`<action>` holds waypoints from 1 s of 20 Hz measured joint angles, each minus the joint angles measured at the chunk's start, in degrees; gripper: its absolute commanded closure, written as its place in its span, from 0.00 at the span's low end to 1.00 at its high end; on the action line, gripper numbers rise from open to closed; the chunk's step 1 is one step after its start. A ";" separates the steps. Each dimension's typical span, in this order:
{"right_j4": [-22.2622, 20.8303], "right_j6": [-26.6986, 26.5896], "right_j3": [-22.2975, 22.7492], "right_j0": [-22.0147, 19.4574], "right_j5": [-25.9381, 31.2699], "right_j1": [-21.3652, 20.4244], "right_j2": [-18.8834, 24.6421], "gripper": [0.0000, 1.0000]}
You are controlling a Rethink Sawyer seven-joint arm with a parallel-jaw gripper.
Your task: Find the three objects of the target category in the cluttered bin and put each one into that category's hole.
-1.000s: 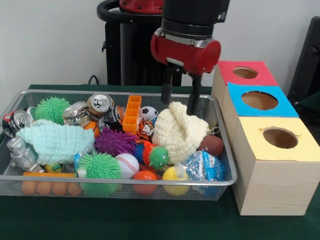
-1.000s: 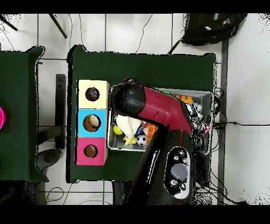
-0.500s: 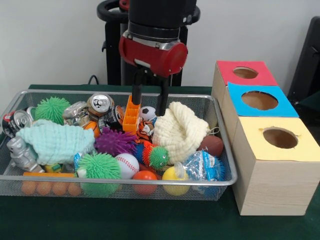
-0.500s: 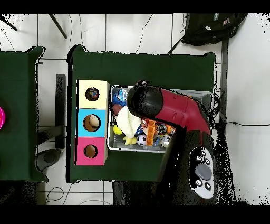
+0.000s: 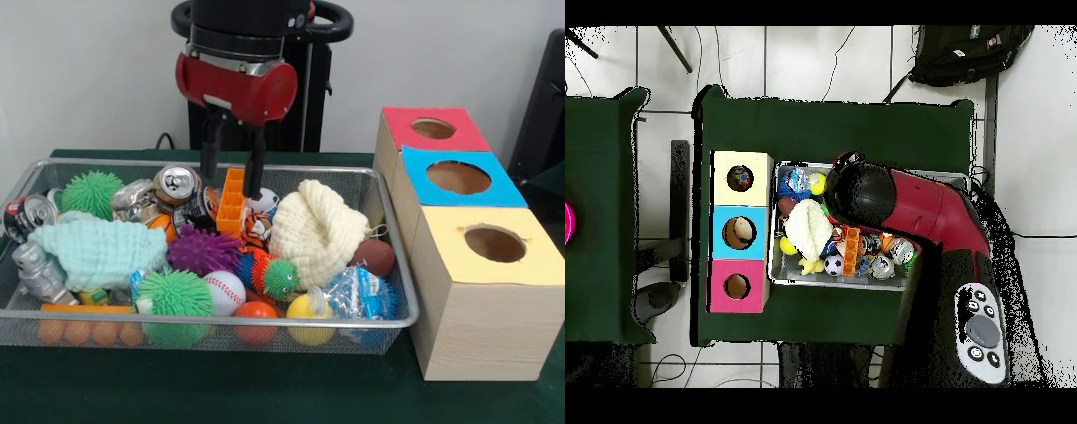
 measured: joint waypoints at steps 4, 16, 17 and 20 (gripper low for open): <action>-1.61 -0.01 0.09 -1.97 0.00 -0.02 1.83 0.00; -7.21 -0.01 0.31 -7.01 0.00 0.74 6.66 0.00; -7.85 -0.01 0.31 -7.46 0.00 0.91 7.05 0.00; -9.52 -0.01 0.30 -8.63 -0.01 1.41 8.06 0.00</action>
